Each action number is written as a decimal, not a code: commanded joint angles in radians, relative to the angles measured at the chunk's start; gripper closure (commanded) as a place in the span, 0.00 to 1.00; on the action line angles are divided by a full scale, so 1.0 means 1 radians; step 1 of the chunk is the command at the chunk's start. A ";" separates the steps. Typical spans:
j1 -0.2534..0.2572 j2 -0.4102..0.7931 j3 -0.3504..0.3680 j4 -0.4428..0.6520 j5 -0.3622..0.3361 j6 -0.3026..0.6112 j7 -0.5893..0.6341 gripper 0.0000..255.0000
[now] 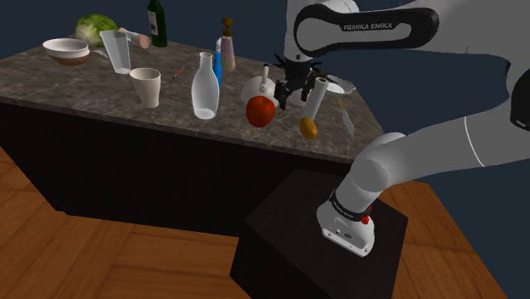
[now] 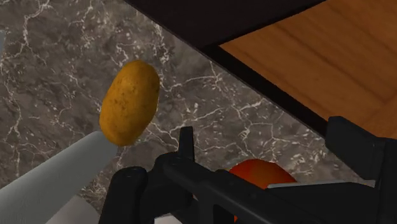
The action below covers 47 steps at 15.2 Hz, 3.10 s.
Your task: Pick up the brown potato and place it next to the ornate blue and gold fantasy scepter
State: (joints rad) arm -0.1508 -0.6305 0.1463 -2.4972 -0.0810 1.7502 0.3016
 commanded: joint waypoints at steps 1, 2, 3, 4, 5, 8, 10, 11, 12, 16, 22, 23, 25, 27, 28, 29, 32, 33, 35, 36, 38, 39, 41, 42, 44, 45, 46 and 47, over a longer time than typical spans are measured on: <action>-0.041 0.058 0.018 -0.004 -0.039 0.024 0.071 0.00; -0.060 0.083 0.026 -0.011 -0.058 0.036 0.107 0.00; -0.079 0.108 0.034 -0.018 -0.077 0.047 0.143 0.00; -0.099 0.134 0.041 -0.023 -0.097 0.057 0.180 0.00; -0.119 0.160 0.047 -0.028 -0.118 0.067 0.217 0.00; -0.176 0.239 0.059 -0.040 -0.182 0.089 0.332 0.00; -0.214 0.291 0.062 -0.045 -0.226 0.099 0.410 0.00; -0.233 0.317 0.063 -0.047 -0.249 0.103 0.448 0.00; -0.251 0.343 0.062 -0.048 -0.271 0.105 0.488 0.00; -0.274 0.373 0.053 -0.072 -0.304 0.134 0.531 0.00; -0.292 0.389 0.037 -0.130 -0.337 0.210 0.544 0.00; -0.292 0.389 0.037 -0.130 -0.337 0.210 0.544 0.00; -0.292 0.389 0.037 -0.130 -0.337 0.210 0.544 0.00; -0.292 0.389 0.037 -0.130 -0.337 0.210 0.544 0.00; -0.292 0.389 0.037 -0.130 -0.337 0.210 0.544 0.00; -0.292 0.389 0.037 -0.130 -0.337 0.210 0.544 0.00; -0.292 0.389 0.037 -0.130 -0.337 0.210 0.544 1.00; -0.292 0.389 0.037 -0.130 -0.337 0.210 0.544 1.00; -0.292 0.389 0.037 -0.129 -0.337 0.210 0.544 1.00; -0.292 0.390 0.037 -0.129 -0.337 0.210 0.544 1.00; -0.292 0.390 0.037 -0.129 -0.337 0.210 0.544 1.00; -0.292 0.389 0.037 -0.130 -0.337 0.210 0.544 1.00; -0.290 0.367 0.036 -0.121 -0.328 0.183 0.529 1.00; -0.288 0.356 0.036 -0.116 -0.324 0.169 0.521 1.00; -0.286 0.336 0.035 -0.105 -0.316 0.141 0.507 1.00; -0.285 0.326 0.035 -0.100 -0.313 0.127 0.500 1.00; -0.284 0.316 0.035 -0.094 -0.309 0.113 0.493 1.00; -0.283 0.307 0.034 -0.088 -0.306 0.100 0.486 1.00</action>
State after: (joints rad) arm -0.4351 -0.3162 0.1800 -2.5929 -0.3909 1.8643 0.7933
